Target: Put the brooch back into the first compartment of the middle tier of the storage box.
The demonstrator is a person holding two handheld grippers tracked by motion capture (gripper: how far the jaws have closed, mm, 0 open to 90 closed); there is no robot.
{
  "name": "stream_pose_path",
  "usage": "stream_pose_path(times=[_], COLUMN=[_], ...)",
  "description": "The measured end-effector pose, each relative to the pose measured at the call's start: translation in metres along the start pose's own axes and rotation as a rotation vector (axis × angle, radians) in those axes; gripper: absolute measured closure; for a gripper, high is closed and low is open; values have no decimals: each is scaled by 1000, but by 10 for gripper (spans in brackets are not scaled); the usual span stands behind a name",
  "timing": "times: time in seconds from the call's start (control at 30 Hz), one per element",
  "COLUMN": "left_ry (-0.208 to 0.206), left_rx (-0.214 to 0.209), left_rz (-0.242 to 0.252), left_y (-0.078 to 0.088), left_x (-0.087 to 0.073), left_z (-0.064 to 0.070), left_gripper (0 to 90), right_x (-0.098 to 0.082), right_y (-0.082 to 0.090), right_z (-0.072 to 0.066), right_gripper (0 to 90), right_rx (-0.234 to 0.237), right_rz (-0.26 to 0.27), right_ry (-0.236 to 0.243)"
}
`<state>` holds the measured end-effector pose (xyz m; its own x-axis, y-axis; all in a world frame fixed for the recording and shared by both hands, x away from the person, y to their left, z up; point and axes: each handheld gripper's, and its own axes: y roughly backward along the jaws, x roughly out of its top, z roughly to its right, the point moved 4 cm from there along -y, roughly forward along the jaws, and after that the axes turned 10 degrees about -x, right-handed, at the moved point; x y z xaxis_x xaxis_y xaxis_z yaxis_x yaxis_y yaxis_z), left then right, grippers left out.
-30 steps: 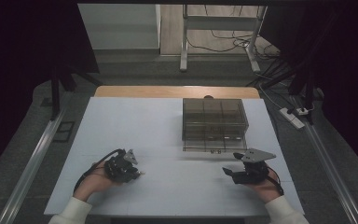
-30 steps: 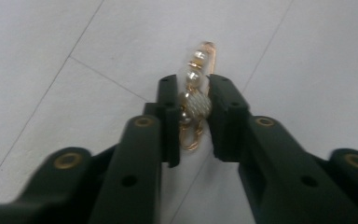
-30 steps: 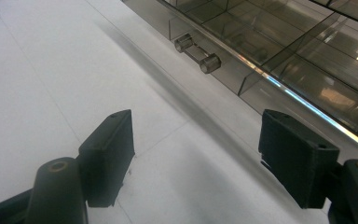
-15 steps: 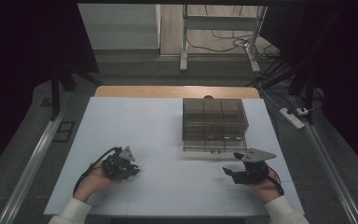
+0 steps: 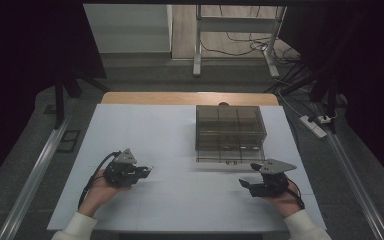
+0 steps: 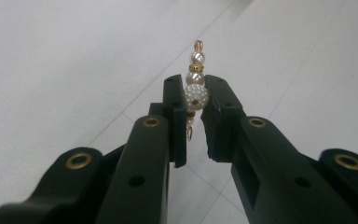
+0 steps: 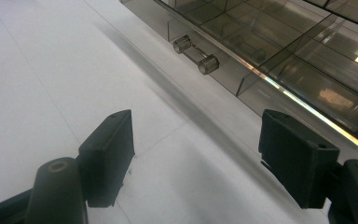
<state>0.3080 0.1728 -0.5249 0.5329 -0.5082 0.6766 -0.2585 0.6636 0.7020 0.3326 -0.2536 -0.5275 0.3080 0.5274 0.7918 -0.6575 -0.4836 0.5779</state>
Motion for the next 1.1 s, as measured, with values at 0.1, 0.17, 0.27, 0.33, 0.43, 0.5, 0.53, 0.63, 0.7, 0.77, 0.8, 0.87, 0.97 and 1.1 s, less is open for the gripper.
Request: stream_pose_path(times=[0.1,0.17,0.27,0.33,0.43,0.5,0.53,0.63,0.7,0.77,0.8,0.87,0.97,1.1], left_ry=[8,9,14,17,22,23,23,20,17,18,20,19,19,17], left_rx=[4,8,13,14,8,7,8,9,8,5,4,4,5,9], left_rz=[41,64,100,122,161,172,176,187,195,205,210,214,224,232], left_y=[2,3,5,6,7,7,7,6,6,6,6,6,5,3], left_x=[2,4,6,8,11,13,14,17,18,20,20,21,24,28], left_z=[0,0,0,0,1,2,2,3,4,4,4,4,4,3], left_gripper=[791,791,791,791,791,791,791,791,791,791,791,791,791,791], right_x=[0,0,0,0,0,0,0,0,0,-1,-1,-1,-1,-1], right_y=[0,0,0,-1,-1,-1,-1,-1,-1,-2,-2,-2,-3,-3], right_z=[0,0,0,0,0,0,0,-1,-1,-1,-1,-1,-1,-1], right_gripper=[264,264,263,263,262,262,262,262,262,262,262,262,261,261], right_rx=[1,1,0,1,2,1,0,2,2,2,2,2,3,2], right_rz=[1,0,-1,-1,-2,-3,-6,-6,-7,-8,-7,-7,-8,-10], right_ry=[0,0,1,1,2,3,5,6,4,5,7,6,10,11])
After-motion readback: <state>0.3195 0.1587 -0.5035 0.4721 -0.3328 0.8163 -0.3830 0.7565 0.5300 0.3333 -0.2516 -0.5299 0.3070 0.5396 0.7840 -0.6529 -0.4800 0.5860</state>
